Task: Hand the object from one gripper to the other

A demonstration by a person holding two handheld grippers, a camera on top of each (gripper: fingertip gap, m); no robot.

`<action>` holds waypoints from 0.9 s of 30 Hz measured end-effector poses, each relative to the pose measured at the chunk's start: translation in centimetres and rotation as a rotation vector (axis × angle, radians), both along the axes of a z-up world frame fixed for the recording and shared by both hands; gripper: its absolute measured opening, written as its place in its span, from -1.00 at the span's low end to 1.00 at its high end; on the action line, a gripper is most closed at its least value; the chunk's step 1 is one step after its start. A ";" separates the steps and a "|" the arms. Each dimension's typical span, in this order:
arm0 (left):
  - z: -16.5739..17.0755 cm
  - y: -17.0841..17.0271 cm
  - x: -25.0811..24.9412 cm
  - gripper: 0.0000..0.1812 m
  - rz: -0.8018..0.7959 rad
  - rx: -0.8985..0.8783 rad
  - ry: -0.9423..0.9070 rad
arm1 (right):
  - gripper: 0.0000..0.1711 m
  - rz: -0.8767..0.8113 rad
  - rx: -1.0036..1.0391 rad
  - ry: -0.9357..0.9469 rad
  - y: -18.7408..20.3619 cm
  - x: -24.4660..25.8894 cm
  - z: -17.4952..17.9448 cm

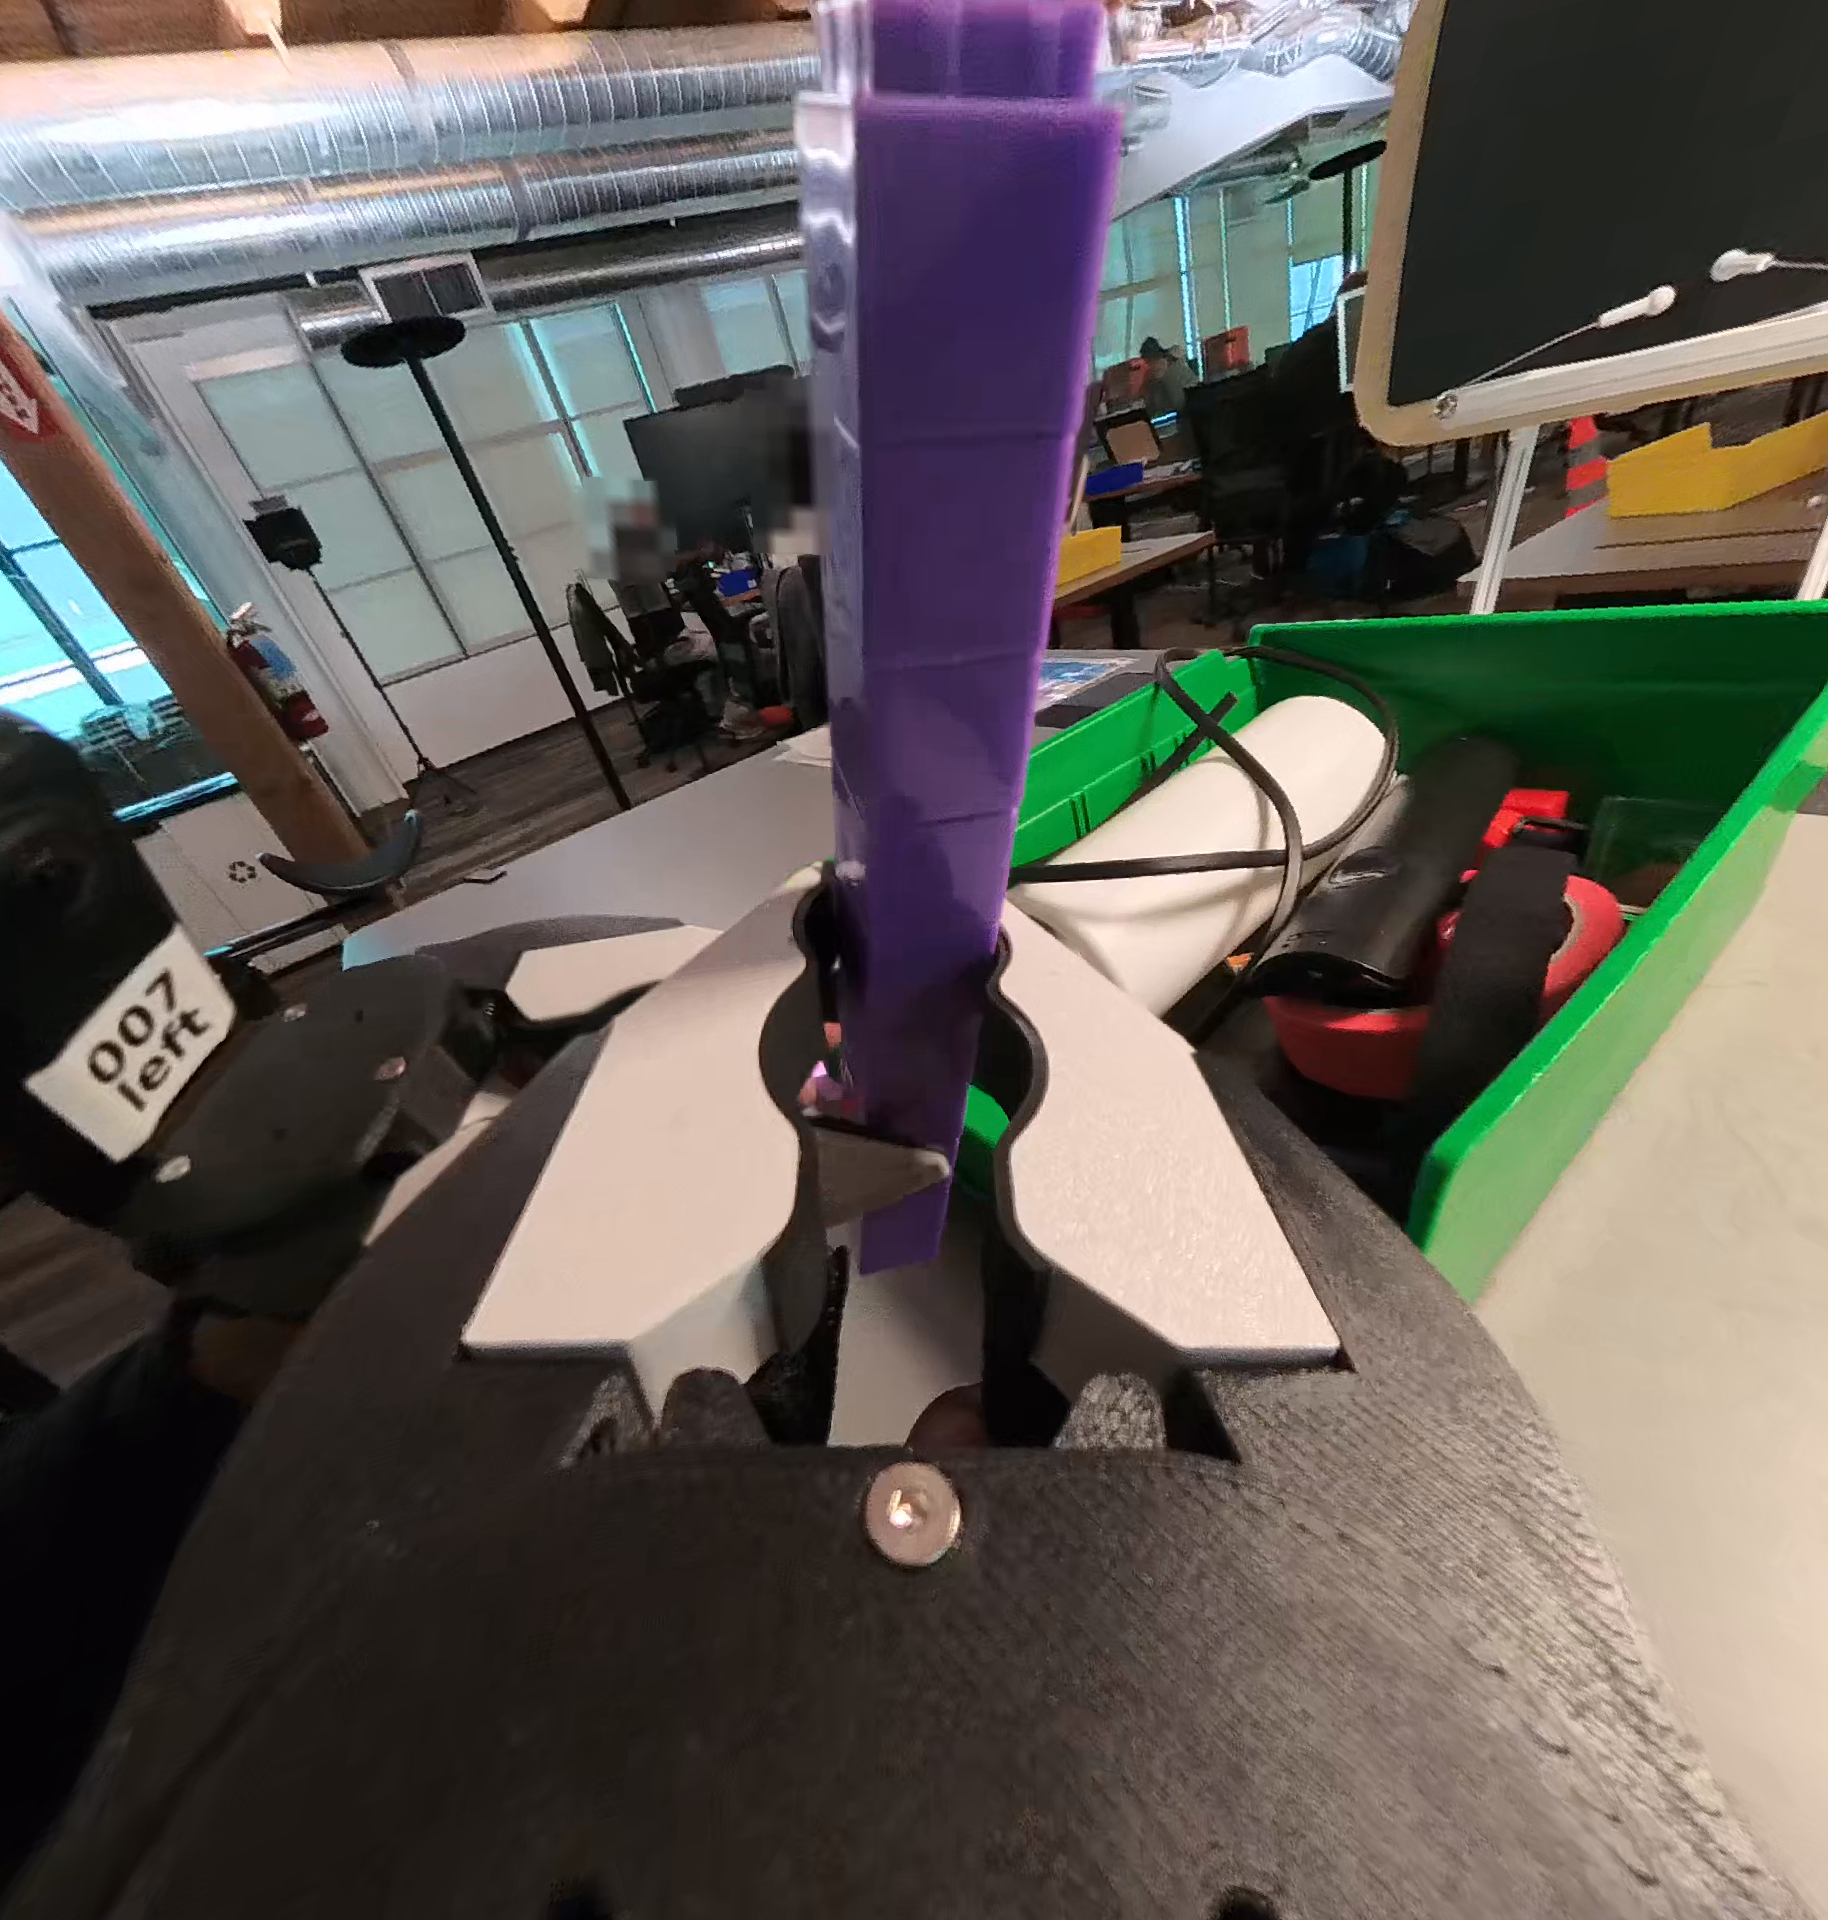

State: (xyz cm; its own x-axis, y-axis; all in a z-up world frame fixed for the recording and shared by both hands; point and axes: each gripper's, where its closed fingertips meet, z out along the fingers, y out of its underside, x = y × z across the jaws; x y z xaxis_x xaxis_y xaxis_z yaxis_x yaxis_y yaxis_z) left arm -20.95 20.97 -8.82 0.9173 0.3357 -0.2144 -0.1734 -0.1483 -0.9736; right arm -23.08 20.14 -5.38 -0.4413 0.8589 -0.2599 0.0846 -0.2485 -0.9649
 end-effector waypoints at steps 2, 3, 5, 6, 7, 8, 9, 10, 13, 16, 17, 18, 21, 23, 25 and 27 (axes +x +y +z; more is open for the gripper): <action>-0.3 0.0 -0.2 -0.60 0.029 -0.028 0.035 | -0.71 -0.033 0.001 0.002 0.1 -0.2 -0.1; -0.2 -0.1 -0.4 -0.62 0.042 -0.029 0.046 | -0.71 -0.039 0.004 0.000 0.1 -0.3 -0.2; 0.1 -0.3 -0.4 -0.61 0.051 -0.016 0.069 | -0.71 -0.047 0.002 0.007 0.1 -0.3 -0.1; 0.3 -0.4 -0.3 -0.61 0.048 -0.005 0.075 | -0.71 -0.045 0.001 0.010 0.1 -0.3 0.0; 0.4 -0.5 -0.4 -0.61 0.048 0.000 0.073 | -0.72 -0.043 -0.001 0.009 0.1 -0.3 -0.1; 0.3 -0.5 -0.4 -0.61 0.050 -0.002 0.069 | -0.72 -0.039 -0.005 0.005 0.0 -0.3 -0.1; 0.2 -0.5 -0.5 -0.61 0.054 -0.009 0.066 | -0.72 -0.029 -0.008 0.002 -0.1 -0.3 -0.2; 0.0 -0.5 -0.6 -0.61 0.061 -0.021 0.068 | -0.72 -0.017 -0.012 0.005 -0.4 -0.2 -0.1; -0.7 -0.4 -0.9 -0.63 0.086 -0.069 0.098 | -0.73 0.011 -0.007 0.022 -1.0 0.0 0.1; -0.9 -0.6 -1.3 -0.72 0.120 -0.093 0.123 | -0.71 0.056 0.024 0.013 -2.1 0.2 -0.3; -1.0 -0.7 -1.2 -0.72 0.112 -0.101 0.123 | -0.72 0.057 0.037 0.019 -2.2 0.2 -0.3; -1.0 -0.7 -1.1 -0.73 0.095 -0.099 0.112 | -0.72 0.055 0.049 0.027 -2.3 0.3 -0.2; -0.8 -0.8 -0.8 -0.73 0.051 -0.072 0.041 | -0.72 0.065 0.045 0.038 -2.4 0.4 0.0; -0.5 -0.9 -0.7 -0.74 0.028 -0.034 -0.019 | -0.63 0.096 0.025 0.053 -2.8 0.6 0.4; -0.1 -1.2 -0.9 -0.74 0.009 0.018 -0.101 | -0.51 0.115 0.013 0.078 -3.1 0.9 0.9; 0.7 -1.6 -1.1 -0.74 -0.031 0.104 -0.208 | -0.42 0.111 0.022 0.115 -3.2 1.1 1.4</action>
